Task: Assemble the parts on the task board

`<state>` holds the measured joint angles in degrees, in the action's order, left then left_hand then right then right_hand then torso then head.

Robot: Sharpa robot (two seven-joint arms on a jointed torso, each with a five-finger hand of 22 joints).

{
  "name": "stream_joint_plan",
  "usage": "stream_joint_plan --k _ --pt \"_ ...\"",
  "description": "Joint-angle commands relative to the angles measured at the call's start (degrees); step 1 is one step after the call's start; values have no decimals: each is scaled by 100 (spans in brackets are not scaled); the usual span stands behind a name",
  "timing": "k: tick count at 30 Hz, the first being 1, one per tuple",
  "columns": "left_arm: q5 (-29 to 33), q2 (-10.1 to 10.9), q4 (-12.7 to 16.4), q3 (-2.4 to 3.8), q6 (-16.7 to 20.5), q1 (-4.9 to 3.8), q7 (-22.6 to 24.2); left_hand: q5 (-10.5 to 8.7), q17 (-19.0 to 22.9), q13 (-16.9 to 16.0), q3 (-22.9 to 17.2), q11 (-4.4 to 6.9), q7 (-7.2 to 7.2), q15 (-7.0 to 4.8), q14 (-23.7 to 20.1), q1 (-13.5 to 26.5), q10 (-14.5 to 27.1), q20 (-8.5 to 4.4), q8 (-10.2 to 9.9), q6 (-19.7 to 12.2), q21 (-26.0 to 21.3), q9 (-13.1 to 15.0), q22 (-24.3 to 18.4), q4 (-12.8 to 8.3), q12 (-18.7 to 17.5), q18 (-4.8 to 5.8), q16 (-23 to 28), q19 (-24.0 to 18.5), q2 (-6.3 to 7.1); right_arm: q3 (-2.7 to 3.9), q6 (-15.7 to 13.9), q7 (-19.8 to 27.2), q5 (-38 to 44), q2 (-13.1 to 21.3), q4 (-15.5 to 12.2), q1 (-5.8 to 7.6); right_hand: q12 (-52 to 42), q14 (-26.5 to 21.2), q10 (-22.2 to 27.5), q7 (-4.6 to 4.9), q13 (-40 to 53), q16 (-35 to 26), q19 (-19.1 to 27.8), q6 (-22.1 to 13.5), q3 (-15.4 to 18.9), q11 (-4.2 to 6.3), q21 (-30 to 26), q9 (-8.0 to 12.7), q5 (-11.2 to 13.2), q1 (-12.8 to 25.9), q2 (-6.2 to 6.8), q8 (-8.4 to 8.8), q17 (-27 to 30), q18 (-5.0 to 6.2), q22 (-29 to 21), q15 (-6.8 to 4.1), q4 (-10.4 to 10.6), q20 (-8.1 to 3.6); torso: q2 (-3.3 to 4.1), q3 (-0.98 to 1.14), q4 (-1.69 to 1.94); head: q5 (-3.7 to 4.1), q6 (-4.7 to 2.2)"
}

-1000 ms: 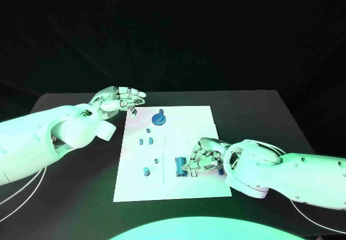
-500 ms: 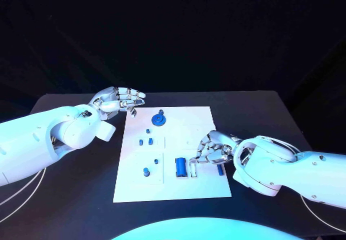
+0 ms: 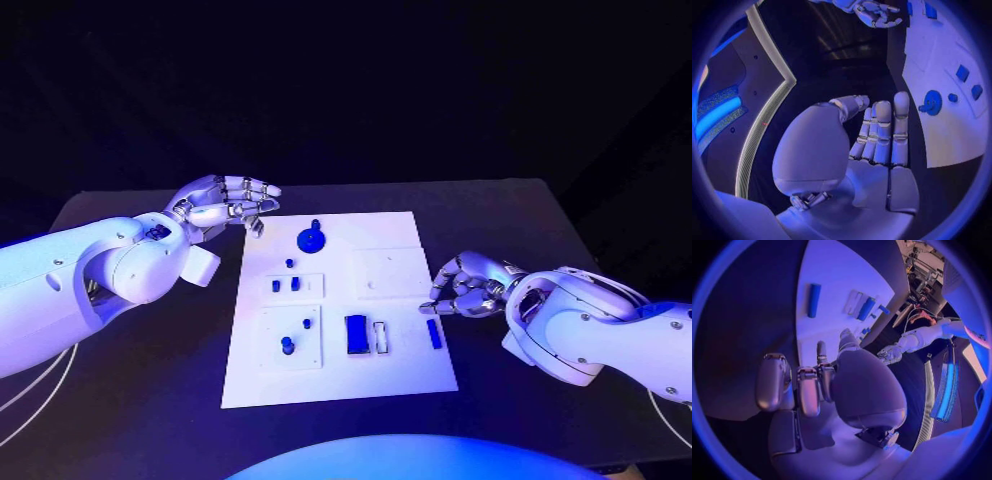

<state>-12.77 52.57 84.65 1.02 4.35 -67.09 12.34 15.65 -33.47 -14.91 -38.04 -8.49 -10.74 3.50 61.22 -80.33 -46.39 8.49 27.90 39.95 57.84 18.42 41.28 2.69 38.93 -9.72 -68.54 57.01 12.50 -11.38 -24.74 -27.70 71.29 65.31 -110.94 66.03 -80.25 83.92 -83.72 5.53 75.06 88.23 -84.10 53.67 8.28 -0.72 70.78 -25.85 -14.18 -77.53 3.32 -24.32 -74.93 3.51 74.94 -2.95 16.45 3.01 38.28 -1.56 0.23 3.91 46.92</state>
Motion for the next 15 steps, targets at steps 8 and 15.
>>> stream_joint_plan --k 8,15 --pt "25 -5 16 -1 18 2 125 28 5 6 1 3 -217 17 -12 57 43 33 39 -58 -14 -5 -10 31 39 -96 -26 -8 -17 -52 319 -303 684 215 -53 -158 20 497 -4 -57 577 -8 -110 217 90 8 63 -25 30 -79 4 -78 -971 -27 1077 -6 15 20 -1 5 -2 84 7" --pt "26 -14 7 -6 8 7 125 28 5 6 1 3 -217 17 -12 57 43 33 39 -58 -14 -5 -10 31 39 -96 -26 -8 -17 -62 449 -368 773 126 -3 -298 24 497 -8 -83 577 -9 -111 290 148 31 61 -31 31 -7 -13 -103 -969 -26 1077 -26 30 4 5 8 5 86 14"
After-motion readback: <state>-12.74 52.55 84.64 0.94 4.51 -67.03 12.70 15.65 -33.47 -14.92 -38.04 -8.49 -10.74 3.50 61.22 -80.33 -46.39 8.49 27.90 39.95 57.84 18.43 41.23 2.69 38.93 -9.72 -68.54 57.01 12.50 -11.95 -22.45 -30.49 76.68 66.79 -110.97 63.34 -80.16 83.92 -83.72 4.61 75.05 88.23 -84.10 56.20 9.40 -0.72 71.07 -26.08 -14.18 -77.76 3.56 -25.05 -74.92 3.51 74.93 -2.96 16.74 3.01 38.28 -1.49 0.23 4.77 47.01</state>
